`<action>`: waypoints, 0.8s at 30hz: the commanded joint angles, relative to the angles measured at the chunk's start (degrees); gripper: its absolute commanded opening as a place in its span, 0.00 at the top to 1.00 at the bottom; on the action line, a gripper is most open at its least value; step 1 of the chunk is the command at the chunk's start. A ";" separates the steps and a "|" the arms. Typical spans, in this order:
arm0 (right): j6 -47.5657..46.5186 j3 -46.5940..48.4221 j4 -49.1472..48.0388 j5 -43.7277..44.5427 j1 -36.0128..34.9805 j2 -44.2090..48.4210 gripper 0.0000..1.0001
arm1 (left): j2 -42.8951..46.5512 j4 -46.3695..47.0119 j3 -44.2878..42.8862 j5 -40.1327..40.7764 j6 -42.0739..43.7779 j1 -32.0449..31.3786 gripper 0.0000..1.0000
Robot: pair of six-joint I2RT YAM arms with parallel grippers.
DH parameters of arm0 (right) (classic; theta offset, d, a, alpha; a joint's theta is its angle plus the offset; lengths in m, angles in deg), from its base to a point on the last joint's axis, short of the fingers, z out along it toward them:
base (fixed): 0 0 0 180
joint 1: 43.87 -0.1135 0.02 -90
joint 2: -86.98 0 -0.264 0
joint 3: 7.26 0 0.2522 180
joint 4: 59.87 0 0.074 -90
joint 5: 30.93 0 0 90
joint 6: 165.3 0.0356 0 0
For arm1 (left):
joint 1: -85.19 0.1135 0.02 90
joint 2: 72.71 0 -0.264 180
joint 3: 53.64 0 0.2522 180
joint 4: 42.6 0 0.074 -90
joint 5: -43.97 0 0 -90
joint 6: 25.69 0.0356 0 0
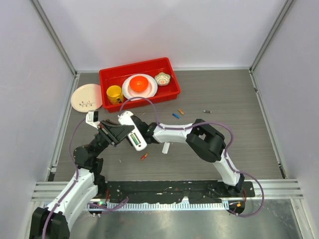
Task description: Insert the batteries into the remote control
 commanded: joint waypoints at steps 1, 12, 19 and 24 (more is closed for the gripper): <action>-1.64 2.18 -0.28 2.57 0.10 -0.65 0.40 | 0.54 2.44 -1.64 -0.46 -0.27 -0.14 1.00; -3.14 4.82 1.30 2.13 0.10 -3.10 0.57 | 0.72 1.47 -1.03 -0.46 0.43 -0.14 1.00; -1.91 3.16 1.30 0.20 0.45 -3.19 0.77 | 0.98 1.29 -0.50 -0.54 0.70 -0.22 1.00; 1.15 -1.23 0.25 1.33 1.42 -0.39 0.99 | 1.07 1.12 0.03 -0.98 0.87 -0.14 1.00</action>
